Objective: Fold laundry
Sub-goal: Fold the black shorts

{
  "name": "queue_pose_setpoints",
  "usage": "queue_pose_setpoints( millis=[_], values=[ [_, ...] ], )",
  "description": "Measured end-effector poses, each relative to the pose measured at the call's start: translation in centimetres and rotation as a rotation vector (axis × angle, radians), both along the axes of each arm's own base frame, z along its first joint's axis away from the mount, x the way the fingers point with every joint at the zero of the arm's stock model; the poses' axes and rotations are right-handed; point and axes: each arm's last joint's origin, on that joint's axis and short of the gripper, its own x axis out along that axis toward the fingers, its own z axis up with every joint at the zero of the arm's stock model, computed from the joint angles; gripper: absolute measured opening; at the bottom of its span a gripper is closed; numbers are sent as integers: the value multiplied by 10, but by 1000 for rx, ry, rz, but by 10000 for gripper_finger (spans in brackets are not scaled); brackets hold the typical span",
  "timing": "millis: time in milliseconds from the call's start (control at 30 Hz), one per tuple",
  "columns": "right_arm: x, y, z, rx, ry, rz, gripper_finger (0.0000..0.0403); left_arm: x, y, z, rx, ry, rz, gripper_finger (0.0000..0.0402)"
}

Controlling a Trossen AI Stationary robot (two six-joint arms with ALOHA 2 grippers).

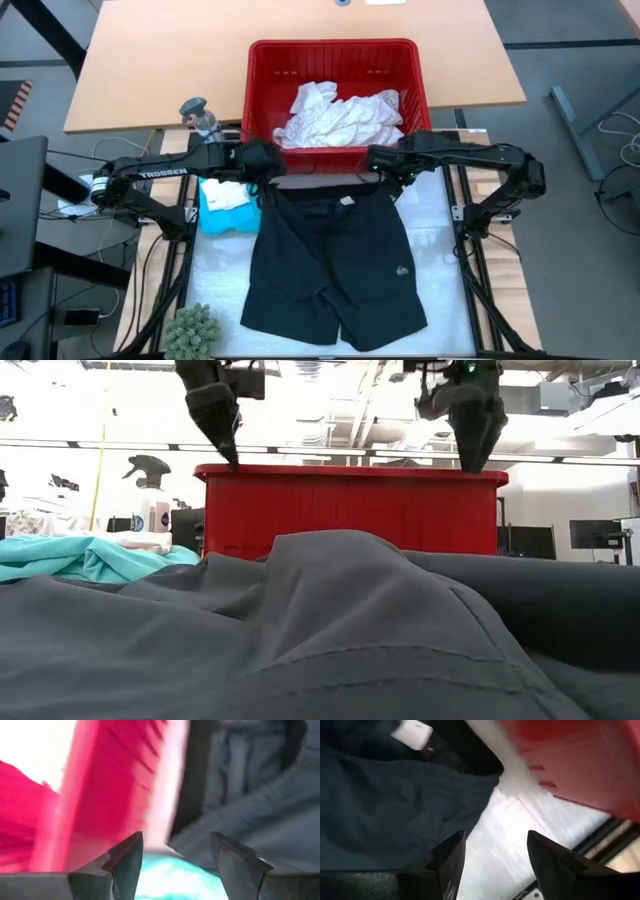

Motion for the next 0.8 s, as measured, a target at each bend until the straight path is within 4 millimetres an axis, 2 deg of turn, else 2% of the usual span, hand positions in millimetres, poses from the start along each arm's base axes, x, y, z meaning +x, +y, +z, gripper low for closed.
queue_pose_setpoints(
  millis=[100,167,233,333,433,600,800],
  values=[
    [-3,8,11,56,-87,186,237,1,1,10,38,-10,-38,220],
    [-4,17,18,93,-154,394,237,3,-3,11,-32,-26,-183,220],
    [-2,27,24,87,-212,574,235,6,-8,9,-102,-24,-333,220],
    [7,38,24,46,-248,720,233,18,-14,0,-73,10,-416,219],
    [21,44,13,40,-213,813,232,28,-15,-9,-58,32,-463,219],
    [48,43,-19,58,-91,930,232,44,-15,-28,-65,91,-530,219],
    [72,20,-55,135,-12,1016,232,50,-14,-39,-101,115,-579,219]
  ],
)
